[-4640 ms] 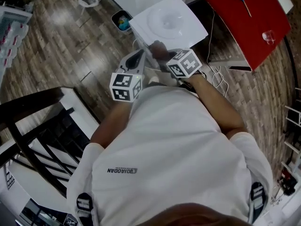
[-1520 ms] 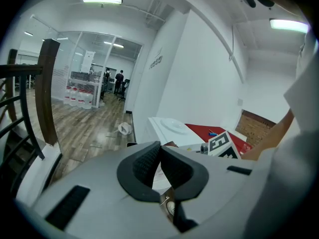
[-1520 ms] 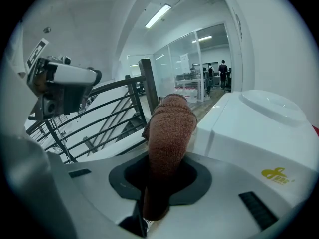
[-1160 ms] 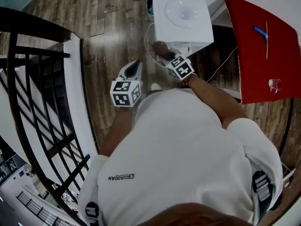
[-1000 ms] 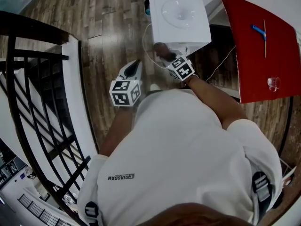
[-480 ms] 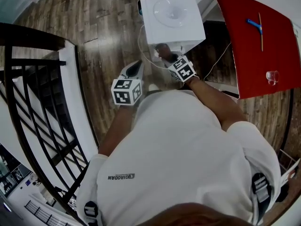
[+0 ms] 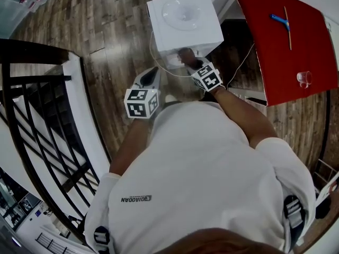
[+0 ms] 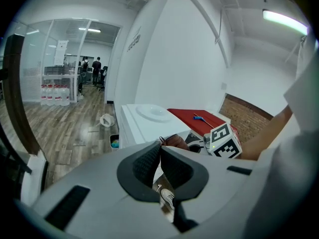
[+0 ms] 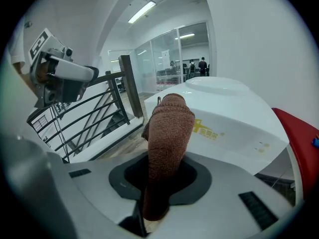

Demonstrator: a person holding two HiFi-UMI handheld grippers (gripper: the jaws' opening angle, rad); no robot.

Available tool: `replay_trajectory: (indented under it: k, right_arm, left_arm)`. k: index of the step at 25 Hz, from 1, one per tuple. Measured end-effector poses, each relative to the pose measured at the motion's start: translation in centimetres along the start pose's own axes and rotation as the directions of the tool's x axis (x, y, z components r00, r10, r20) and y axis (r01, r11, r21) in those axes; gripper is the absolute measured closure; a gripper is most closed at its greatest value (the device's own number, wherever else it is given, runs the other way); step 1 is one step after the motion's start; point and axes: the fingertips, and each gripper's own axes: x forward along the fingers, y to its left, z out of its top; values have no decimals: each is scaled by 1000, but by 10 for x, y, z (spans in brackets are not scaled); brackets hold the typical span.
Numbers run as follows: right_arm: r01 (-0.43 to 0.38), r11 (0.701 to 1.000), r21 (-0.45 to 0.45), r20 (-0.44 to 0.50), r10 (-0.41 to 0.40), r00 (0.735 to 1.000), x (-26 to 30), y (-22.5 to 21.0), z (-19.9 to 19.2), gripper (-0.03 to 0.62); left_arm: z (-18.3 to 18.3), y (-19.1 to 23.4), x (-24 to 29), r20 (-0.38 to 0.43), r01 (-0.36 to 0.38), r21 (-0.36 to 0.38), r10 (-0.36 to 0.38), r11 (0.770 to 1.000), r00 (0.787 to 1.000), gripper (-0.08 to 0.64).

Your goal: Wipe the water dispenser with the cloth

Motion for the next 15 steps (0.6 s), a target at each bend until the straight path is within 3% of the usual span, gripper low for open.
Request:
replay_trajectory:
  k: [15]
  right_arm:
    - [60,997,40,-15,-60,998,-26,-43,-24,520]
  left_arm:
    - [8,-28,31,-26,44,35,-43,998,999,560]
